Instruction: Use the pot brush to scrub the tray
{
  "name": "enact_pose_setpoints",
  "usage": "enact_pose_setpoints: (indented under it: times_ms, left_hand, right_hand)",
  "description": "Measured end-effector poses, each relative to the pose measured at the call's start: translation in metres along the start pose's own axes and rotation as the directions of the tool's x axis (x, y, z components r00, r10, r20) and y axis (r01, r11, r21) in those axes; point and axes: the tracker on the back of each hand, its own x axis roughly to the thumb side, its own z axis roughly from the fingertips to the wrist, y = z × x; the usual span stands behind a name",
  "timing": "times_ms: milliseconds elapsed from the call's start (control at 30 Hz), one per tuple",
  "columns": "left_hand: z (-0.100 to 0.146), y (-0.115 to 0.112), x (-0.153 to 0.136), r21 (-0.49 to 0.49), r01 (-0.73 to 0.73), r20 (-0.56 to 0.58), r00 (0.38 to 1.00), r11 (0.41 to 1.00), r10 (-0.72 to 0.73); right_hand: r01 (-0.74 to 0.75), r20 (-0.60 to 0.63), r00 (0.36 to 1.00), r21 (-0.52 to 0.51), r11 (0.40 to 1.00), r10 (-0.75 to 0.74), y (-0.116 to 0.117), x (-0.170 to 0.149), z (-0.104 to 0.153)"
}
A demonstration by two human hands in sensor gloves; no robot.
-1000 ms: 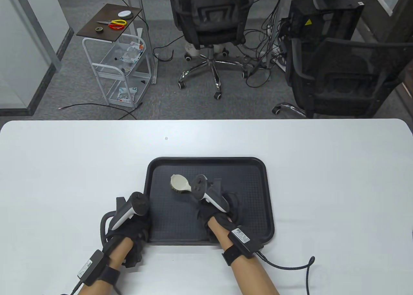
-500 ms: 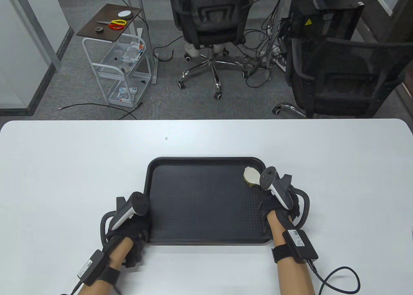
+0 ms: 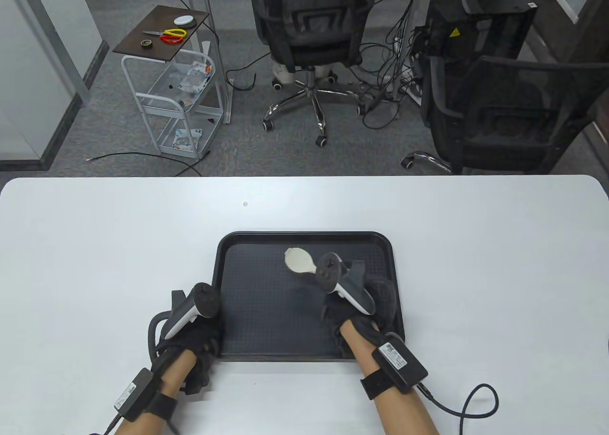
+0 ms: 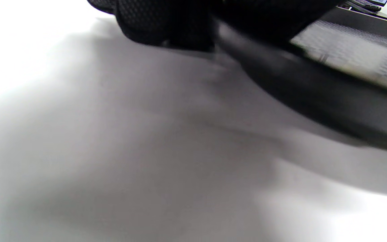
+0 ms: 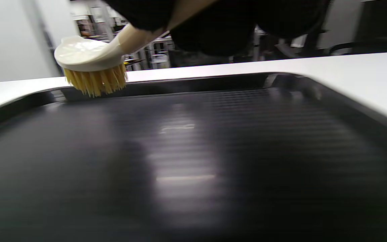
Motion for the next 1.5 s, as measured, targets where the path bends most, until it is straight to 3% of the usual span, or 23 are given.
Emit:
enact_pose_setpoints:
  times_ms: [200, 367, 500, 600, 967, 1133, 1300, 1400, 1500]
  left_hand:
    - [0.000, 0.000, 0.000, -0.001, -0.001, 0.001, 1.000, 1.000, 0.001]
    - [0.000, 0.000, 0.000, -0.002, -0.004, 0.003, 1.000, 1.000, 0.004]
    - [0.000, 0.000, 0.000, -0.002, -0.002, 0.002, 1.000, 1.000, 0.002]
    - [0.000, 0.000, 0.000, -0.001, -0.002, 0.001, 1.000, 1.000, 0.002]
    - [0.000, 0.000, 0.000, -0.002, -0.002, 0.001, 1.000, 1.000, 0.002]
    - [0.000, 0.000, 0.000, -0.004, -0.004, 0.001, 1.000, 1.000, 0.004]
    - [0.000, 0.000, 0.000, -0.004, -0.003, 0.002, 1.000, 1.000, 0.003]
    - [0.000, 0.000, 0.000, -0.002, -0.002, 0.001, 1.000, 1.000, 0.002]
    - [0.000, 0.000, 0.000, -0.001, 0.001, 0.000, 1.000, 1.000, -0.001]
  right_hand:
    - [0.019, 0.124, 0.992, 0.059, 0.998, -0.026, 0.033, 0.067, 0.003]
    - [-0.008, 0.148, 0.989, 0.054, 0.999, 0.000, 0.047, 0.079, 0.007]
    - [0.064, 0.096, 0.992, 0.117, 0.991, -0.076, 0.049, 0.055, 0.007]
    - [0.041, 0.075, 0.996, 0.085, 0.996, -0.048, 0.046, 0.031, 0.010]
    - [0.012, -0.208, 0.978, 0.060, 0.998, 0.001, 0.015, -0.113, 0.019]
    - [-0.035, -0.320, 0.946, 0.065, 0.997, 0.054, 0.001, -0.158, 0.025]
    - [-0.114, -0.359, 0.924, 0.073, 0.991, 0.132, -0.008, -0.164, 0.025]
    - [-0.166, -0.306, 0.936, 0.055, 0.985, 0.175, -0.014, -0.140, 0.026]
    - [-0.102, -0.208, 0.973, -0.001, 0.995, 0.100, -0.016, -0.108, 0.028]
